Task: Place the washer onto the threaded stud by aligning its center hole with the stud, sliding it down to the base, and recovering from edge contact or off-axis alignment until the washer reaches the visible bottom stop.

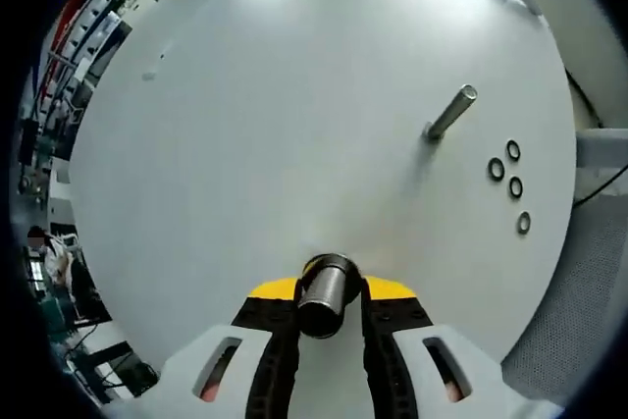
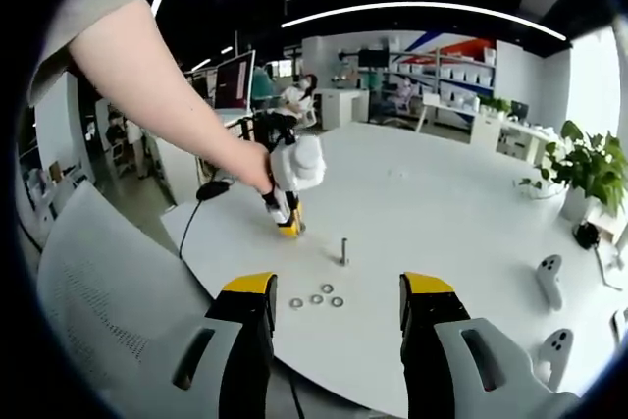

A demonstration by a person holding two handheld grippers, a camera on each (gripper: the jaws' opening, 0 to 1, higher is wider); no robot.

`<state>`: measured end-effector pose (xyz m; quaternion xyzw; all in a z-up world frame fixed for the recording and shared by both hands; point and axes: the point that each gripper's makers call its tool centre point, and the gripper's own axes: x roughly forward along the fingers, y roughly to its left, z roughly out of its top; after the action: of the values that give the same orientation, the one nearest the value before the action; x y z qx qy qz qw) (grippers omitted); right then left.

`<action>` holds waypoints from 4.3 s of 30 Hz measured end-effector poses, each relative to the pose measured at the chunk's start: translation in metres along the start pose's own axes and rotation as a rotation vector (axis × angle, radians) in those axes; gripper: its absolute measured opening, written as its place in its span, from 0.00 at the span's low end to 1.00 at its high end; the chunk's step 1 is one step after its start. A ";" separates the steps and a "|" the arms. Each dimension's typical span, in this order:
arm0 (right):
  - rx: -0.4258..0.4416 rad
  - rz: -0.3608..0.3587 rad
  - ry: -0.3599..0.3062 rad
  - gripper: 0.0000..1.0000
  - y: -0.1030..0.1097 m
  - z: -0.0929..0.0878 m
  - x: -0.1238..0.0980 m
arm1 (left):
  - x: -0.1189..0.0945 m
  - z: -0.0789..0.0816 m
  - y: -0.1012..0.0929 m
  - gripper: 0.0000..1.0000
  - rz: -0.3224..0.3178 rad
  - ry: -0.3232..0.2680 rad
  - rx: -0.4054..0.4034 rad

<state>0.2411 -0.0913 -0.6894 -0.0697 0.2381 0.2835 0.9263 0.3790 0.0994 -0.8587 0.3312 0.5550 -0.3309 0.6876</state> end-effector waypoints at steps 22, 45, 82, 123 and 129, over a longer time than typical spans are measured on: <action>-0.014 0.015 0.016 0.52 0.004 -0.002 0.001 | -0.014 -0.020 -0.001 0.34 0.039 -0.021 -0.059; -0.033 0.048 0.055 0.52 0.011 -0.008 0.006 | -0.030 -0.070 -0.026 0.38 0.039 -0.117 -0.252; -0.048 0.080 0.100 0.52 0.019 -0.018 0.006 | -0.109 -0.061 -0.042 0.42 0.073 -0.585 -0.459; 0.085 0.010 0.140 0.55 0.007 -0.027 0.007 | -0.211 -0.100 -0.086 0.42 0.002 -0.927 -0.423; 0.086 0.008 0.156 0.55 0.008 -0.030 0.008 | -0.217 -0.095 -0.092 0.39 -0.022 -0.961 -0.386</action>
<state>0.2309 -0.0884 -0.7194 -0.0510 0.3216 0.2703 0.9061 0.2156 0.1448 -0.6696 0.0030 0.2307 -0.3444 0.9100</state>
